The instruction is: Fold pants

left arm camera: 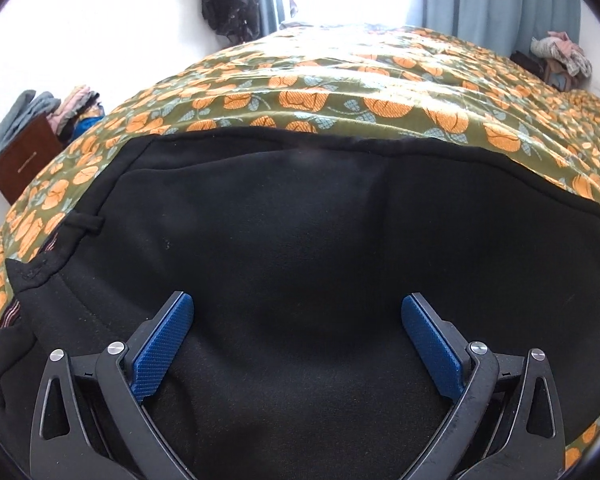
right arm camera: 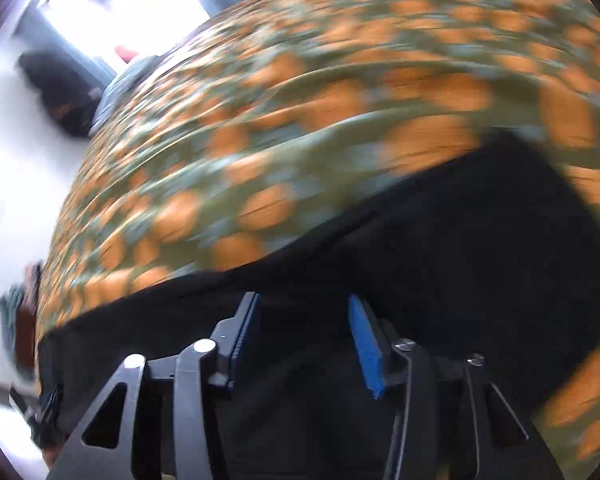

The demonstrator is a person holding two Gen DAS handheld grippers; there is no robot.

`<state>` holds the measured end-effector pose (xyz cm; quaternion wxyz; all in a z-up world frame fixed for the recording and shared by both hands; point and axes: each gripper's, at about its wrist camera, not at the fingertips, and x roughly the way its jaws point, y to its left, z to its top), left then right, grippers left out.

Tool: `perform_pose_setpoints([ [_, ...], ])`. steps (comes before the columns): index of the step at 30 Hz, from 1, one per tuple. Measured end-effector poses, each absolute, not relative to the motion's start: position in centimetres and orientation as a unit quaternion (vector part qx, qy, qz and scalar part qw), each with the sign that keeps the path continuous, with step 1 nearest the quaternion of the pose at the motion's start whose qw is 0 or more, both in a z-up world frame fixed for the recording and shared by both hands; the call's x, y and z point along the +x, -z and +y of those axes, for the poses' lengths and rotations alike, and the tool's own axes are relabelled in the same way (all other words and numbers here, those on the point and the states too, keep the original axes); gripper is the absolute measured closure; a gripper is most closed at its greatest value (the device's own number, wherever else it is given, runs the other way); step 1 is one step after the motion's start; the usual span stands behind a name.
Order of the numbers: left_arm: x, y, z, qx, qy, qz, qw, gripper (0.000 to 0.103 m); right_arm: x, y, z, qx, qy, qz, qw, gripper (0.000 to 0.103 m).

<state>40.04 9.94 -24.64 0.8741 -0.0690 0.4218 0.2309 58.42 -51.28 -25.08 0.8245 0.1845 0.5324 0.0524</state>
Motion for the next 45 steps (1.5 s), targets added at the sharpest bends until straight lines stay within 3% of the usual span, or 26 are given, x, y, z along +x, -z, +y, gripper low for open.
perform_pose_setpoints([
  [2, 40.2, 24.7, 10.1, -0.07, -0.23, 0.425, 0.873, 0.0, 56.5, 23.3, -57.5, 0.165, 0.035, 0.52, 0.837, 0.058],
  [4, 40.4, 24.2, 10.2, -0.073, -0.228, 0.434, 0.868, 0.001, 53.5, 21.2, -59.7, 0.134, 0.061, 0.506, 0.85, 0.043],
  [8, 37.8, 20.5, 9.3, -0.096, -0.196, 0.44, 0.871, 0.002, 42.8, 18.2, -58.1, 0.139, -0.042, 0.482, 0.864, 0.038],
  [11, 32.7, 17.9, 6.1, -0.13, -0.115, 0.42, 0.891, 0.001, 33.0, 17.0, -54.6, 0.157, -0.144, 0.473, 0.855, 0.023],
  [16, 26.2, 21.3, -1.5, -0.057, -0.005, 0.503, 0.863, 0.001, 22.6, 21.4, -48.8, 0.141, -0.181, 0.52, 0.823, 0.023],
  [19, 22.4, 23.6, -4.1, 0.012, -0.015, 0.51, 0.86, 0.001, 19.6, 23.1, -53.1, 0.194, -0.118, 0.507, 0.831, 0.042],
  [20, 21.8, 23.5, -4.5, 0.023, -0.012, 0.507, 0.862, 0.001, 18.7, 23.2, -55.6, 0.238, -0.087, 0.497, 0.83, 0.043],
  [23, 20.9, 22.4, -4.2, 0.01, 0.002, 0.515, 0.857, 0.001, 16.4, 22.4, -60.5, 0.302, -0.003, 0.484, 0.821, 0.043],
  [26, 21.0, 21.2, -3.2, -0.028, -0.006, 0.513, 0.858, 0.001, 15.1, 20.0, -60.8, 0.227, 0.05, 0.494, 0.838, 0.034],
  [29, 21.4, 21.3, -2.0, -0.054, -0.023, 0.511, 0.858, 0.001, 13.9, 18.4, -60.0, 0.231, 0.025, 0.481, 0.846, 0.031],
  [37, 20.4, 22.3, -2.2, 0.005, -0.036, 0.518, 0.855, 0.001, 13.8, 20.3, -55.0, 0.235, -0.017, 0.506, 0.83, 0.03],
  [45, 21.3, 20.8, -1.0, -0.029, -0.041, 0.512, 0.857, 0.001, 13.8, 19.2, -56.1, 0.208, 0.012, 0.489, 0.847, 0.03],
])
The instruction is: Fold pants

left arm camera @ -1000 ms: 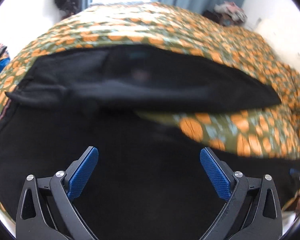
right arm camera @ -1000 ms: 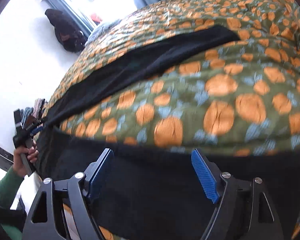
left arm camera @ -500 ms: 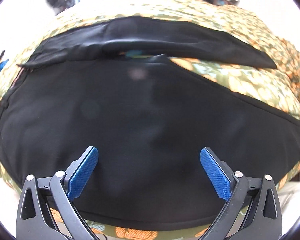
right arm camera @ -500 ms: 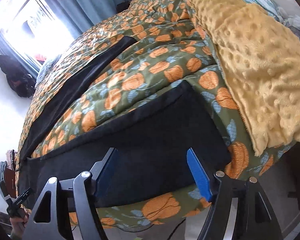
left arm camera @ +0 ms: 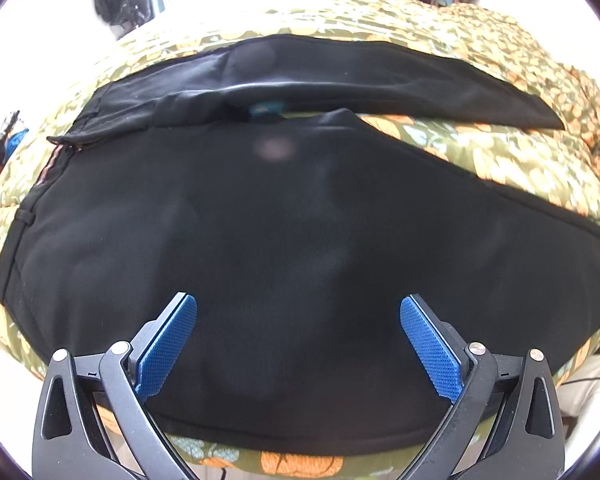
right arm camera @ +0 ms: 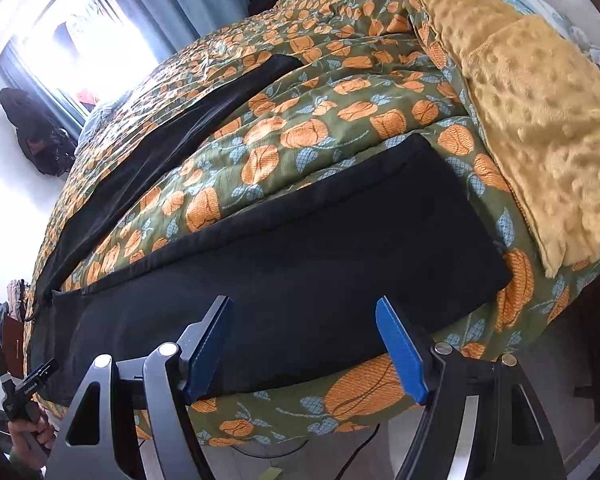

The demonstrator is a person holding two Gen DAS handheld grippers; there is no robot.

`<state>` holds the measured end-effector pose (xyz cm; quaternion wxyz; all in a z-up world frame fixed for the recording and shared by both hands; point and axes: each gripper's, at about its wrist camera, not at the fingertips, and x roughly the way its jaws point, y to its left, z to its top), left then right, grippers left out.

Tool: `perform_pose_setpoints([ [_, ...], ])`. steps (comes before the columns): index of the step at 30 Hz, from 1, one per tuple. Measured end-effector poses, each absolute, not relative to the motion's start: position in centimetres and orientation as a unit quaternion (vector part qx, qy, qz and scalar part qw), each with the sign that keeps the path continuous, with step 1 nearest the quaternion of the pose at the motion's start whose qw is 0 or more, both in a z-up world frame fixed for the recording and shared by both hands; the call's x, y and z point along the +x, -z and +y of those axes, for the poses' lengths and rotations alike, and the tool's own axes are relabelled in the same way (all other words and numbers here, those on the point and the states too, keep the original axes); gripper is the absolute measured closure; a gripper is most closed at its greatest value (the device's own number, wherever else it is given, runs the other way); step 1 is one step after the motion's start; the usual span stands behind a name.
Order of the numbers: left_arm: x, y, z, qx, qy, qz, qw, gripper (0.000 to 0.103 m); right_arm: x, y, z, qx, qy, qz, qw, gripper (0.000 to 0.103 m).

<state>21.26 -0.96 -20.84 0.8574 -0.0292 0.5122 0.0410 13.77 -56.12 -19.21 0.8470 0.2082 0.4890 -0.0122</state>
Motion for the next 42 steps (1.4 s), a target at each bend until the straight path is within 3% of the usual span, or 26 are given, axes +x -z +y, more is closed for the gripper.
perform_pose_setpoints([
  [7, 25.0, 18.5, 0.0, -0.015, -0.044, 0.48, 0.876, 0.001, 14.8, 19.1, -55.5, 0.205, 0.004, 0.496, 0.844, 0.03],
  [13, 33.1, 16.3, 3.8, -0.025, -0.12, 0.424, 0.897, 0.001, 19.6, 17.4, -49.9, 0.184, -0.075, 0.495, 0.846, 0.03],
  [21, 40.5, 22.5, 9.8, -0.06, -0.224, 0.442, 0.867, 0.001, 33.8, 13.6, -35.3, 0.095, -0.222, 0.453, 0.858, 0.023],
  [29, 39.5, 24.9, 10.1, -0.072, -0.213, 0.424, 0.877, 0.0, 47.5, 19.4, -25.7, 0.023, -0.264, 0.496, 0.827, 0.023],
  [34, 39.6, 24.8, 10.3, -0.072, -0.213, 0.417, 0.881, 0.0, 51.4, 24.4, -32.9, -0.035, -0.18, 0.519, 0.835, 0.023],
  [42, 39.5, 24.8, 10.4, -0.072, -0.214, 0.415, 0.882, 0.0, 52.7, 23.8, -50.9, -0.024, 0.011, 0.52, 0.854, 0.023],
])
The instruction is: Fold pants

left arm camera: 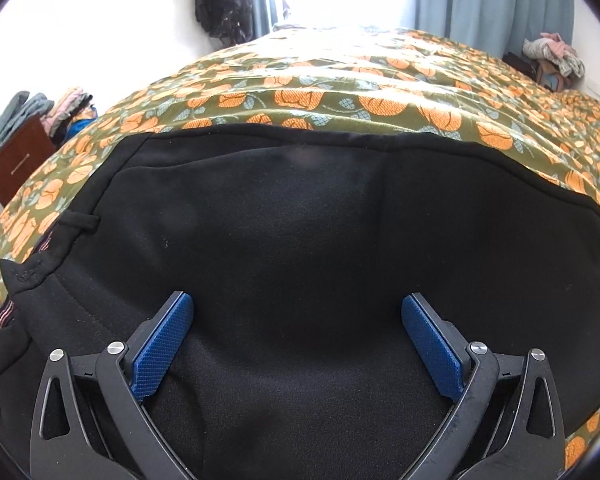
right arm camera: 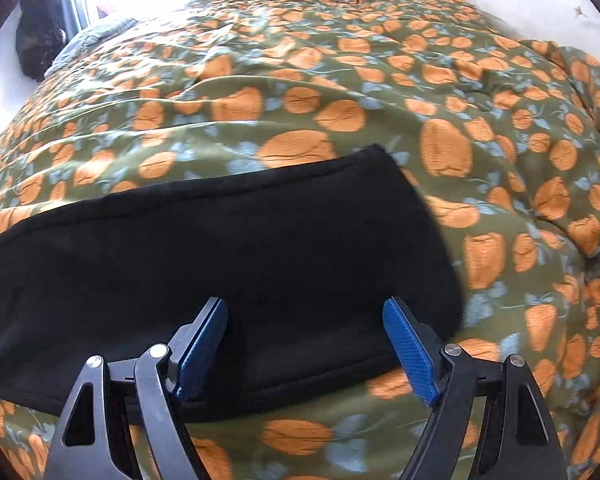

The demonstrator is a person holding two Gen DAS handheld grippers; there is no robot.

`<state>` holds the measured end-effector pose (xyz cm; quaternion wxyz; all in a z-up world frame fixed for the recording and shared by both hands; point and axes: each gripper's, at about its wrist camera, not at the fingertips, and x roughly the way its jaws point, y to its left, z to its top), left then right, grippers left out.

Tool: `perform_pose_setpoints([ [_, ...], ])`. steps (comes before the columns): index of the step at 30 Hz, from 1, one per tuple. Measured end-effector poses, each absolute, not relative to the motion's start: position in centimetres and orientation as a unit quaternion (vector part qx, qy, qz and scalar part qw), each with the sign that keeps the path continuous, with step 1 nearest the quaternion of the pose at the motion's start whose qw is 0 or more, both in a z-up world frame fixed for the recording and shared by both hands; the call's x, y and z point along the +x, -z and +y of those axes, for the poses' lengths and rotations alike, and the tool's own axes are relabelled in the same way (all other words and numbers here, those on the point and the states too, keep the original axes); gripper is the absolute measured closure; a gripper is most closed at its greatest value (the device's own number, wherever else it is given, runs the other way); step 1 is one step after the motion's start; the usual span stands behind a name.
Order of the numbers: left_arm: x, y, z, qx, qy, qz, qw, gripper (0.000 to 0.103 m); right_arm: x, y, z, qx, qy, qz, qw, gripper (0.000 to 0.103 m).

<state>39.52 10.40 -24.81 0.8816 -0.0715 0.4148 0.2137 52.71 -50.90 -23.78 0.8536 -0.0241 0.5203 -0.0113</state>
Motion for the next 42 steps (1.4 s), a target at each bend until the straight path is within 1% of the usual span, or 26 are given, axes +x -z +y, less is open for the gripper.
perform_pose_setpoints([
  [4, 39.5, 24.8, 10.4, -0.072, -0.213, 0.413, 0.883, 0.001, 54.8, 21.6, -52.3, -0.041, 0.013, 0.517, 0.855, 0.023],
  [6, 39.4, 24.8, 10.4, -0.072, -0.213, 0.411, 0.883, 0.0, 56.0, 20.8, -52.6, -0.029, 0.012, 0.509, 0.86, 0.023],
  [7, 39.5, 24.8, 10.4, -0.072, -0.213, 0.41, 0.884, 0.0, 56.4, 20.4, -52.9, -0.025, 0.017, 0.5, 0.865, 0.022],
  [9, 39.4, 24.9, 10.4, -0.074, -0.213, 0.409, 0.884, 0.0, 57.0, 20.5, -53.4, -0.017, 0.033, 0.492, 0.87, 0.015],
  [10, 39.4, 24.9, 10.4, -0.074, -0.212, 0.409, 0.885, 0.0, 57.5, 21.0, -53.4, -0.009, 0.039, 0.5, 0.865, 0.009],
  [12, 39.5, 24.9, 10.3, -0.074, -0.213, 0.408, 0.885, 0.001, 58.7, 23.5, -53.9, 0.003, 0.047, 0.562, 0.826, 0.009],
  [13, 39.4, 24.9, 10.4, -0.074, -0.213, 0.408, 0.885, 0.001, 58.7, 24.5, -54.0, 0.005, 0.044, 0.584, 0.81, 0.012],
  [14, 39.4, 24.9, 10.4, -0.073, -0.213, 0.408, 0.885, 0.001, 58.2, 24.6, -54.2, 0.012, 0.037, 0.581, 0.813, 0.02],
  [15, 39.5, 24.9, 10.4, -0.073, -0.213, 0.408, 0.885, 0.001, 57.5, 24.0, -54.4, 0.017, 0.036, 0.566, 0.823, 0.026],
  [16, 39.4, 24.9, 10.4, -0.073, -0.213, 0.408, 0.885, 0.0, 56.8, 23.5, -54.6, 0.013, 0.04, 0.554, 0.831, 0.041],
  [17, 39.4, 24.9, 10.4, -0.073, -0.213, 0.408, 0.885, 0.0, 56.1, 23.0, -54.7, 0.005, 0.041, 0.547, 0.836, 0.061],
  [18, 39.4, 24.9, 10.4, -0.073, -0.213, 0.408, 0.885, 0.0, 55.3, 22.4, -54.8, -0.009, 0.037, 0.54, 0.841, 0.075],
  [19, 39.4, 24.9, 10.4, -0.073, -0.213, 0.409, 0.885, 0.001, 54.3, 21.7, -54.9, -0.025, 0.031, 0.529, 0.848, 0.097],
  [23, 39.4, 24.9, 10.4, -0.073, -0.213, 0.408, 0.885, 0.001, 48.6, 18.5, -56.1, -0.028, -0.005, 0.483, 0.875, 0.098],
  [27, 39.4, 24.9, 10.4, -0.073, -0.213, 0.408, 0.885, 0.001, 40.7, 16.8, -57.0, -0.002, -0.027, 0.457, 0.889, 0.098],
  [31, 39.5, 24.9, 10.3, -0.073, -0.214, 0.409, 0.884, 0.0, 33.7, 18.3, -57.0, 0.022, -0.018, 0.473, 0.881, 0.098],
  [33, 39.5, 24.9, 10.4, -0.072, -0.214, 0.409, 0.884, 0.001, 31.0, 19.4, -56.2, 0.009, -0.005, 0.476, 0.879, 0.098],
  [35, 39.5, 24.9, 10.4, -0.071, -0.215, 0.41, 0.884, 0.001, 29.1, 20.4, -55.6, 0.001, 0.008, 0.475, 0.88, 0.098],
  [39, 39.5, 24.9, 10.3, -0.068, -0.216, 0.411, 0.883, 0.0, 26.2, 21.6, -55.9, 0.028, 0.045, 0.464, 0.885, 0.098],
  [42, 39.5, 24.9, 10.3, -0.068, -0.217, 0.411, 0.883, 0.0, 24.9, 22.3, -56.9, 0.07, 0.053, 0.47, 0.878, 0.097],
])
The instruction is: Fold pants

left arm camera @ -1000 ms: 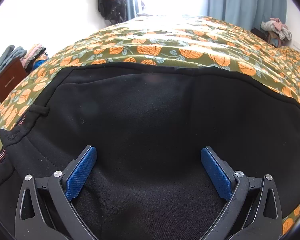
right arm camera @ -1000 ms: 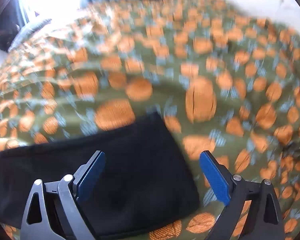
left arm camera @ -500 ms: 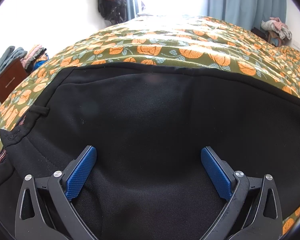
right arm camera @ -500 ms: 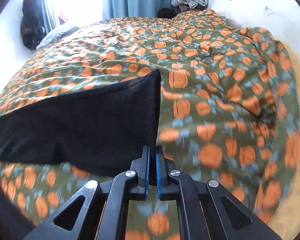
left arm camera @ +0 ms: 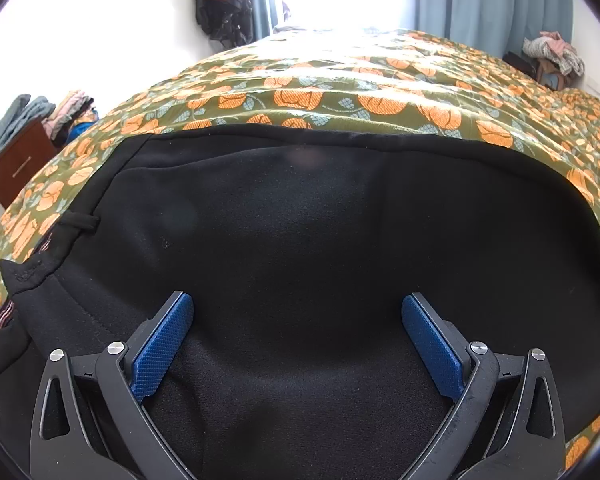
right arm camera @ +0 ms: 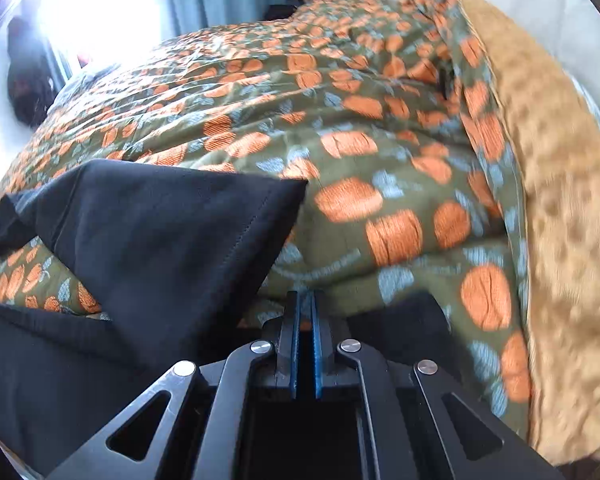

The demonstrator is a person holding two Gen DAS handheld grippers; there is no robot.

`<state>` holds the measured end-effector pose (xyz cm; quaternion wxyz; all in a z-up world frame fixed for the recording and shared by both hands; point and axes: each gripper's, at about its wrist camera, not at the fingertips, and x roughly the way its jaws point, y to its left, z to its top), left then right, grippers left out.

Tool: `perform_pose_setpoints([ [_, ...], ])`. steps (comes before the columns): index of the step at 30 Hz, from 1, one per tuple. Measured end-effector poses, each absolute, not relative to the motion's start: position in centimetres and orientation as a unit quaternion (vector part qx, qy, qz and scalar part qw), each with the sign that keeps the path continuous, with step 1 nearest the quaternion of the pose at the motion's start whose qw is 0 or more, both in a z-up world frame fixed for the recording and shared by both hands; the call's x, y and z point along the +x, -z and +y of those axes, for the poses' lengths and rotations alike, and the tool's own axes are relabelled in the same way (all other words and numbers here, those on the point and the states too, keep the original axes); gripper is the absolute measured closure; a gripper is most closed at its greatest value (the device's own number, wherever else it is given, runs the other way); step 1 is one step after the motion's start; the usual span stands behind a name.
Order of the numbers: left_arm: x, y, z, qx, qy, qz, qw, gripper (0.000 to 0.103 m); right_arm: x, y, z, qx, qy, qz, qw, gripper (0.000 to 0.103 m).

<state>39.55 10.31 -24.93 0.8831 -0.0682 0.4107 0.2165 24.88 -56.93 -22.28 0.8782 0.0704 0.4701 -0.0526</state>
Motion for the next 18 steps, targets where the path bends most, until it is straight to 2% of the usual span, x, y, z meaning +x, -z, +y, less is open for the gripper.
perform_pose_setpoints([
  [4, 39.6, 24.9, 10.3, -0.068, -0.217, 0.411, 0.883, 0.001, 24.0, 21.3, -57.3, 0.083, 0.062, 0.462, 0.881, 0.093],
  [6, 39.6, 24.9, 10.3, -0.068, -0.217, 0.411, 0.883, 0.001, 23.3, 20.7, -57.1, 0.085, 0.067, 0.455, 0.884, 0.072],
  [7, 39.6, 24.9, 10.3, -0.068, -0.217, 0.411, 0.883, 0.001, 22.8, 20.4, -57.1, 0.087, 0.071, 0.45, 0.886, 0.049],
  [8, 39.6, 24.9, 10.3, -0.068, -0.217, 0.411, 0.883, 0.001, 22.4, 20.0, -57.0, 0.091, 0.075, 0.442, 0.889, 0.035],
  [18, 39.6, 24.9, 10.3, -0.068, -0.217, 0.41, 0.883, 0.001, 18.6, 17.2, -54.8, 0.132, 0.068, 0.393, 0.907, 0.034],
])
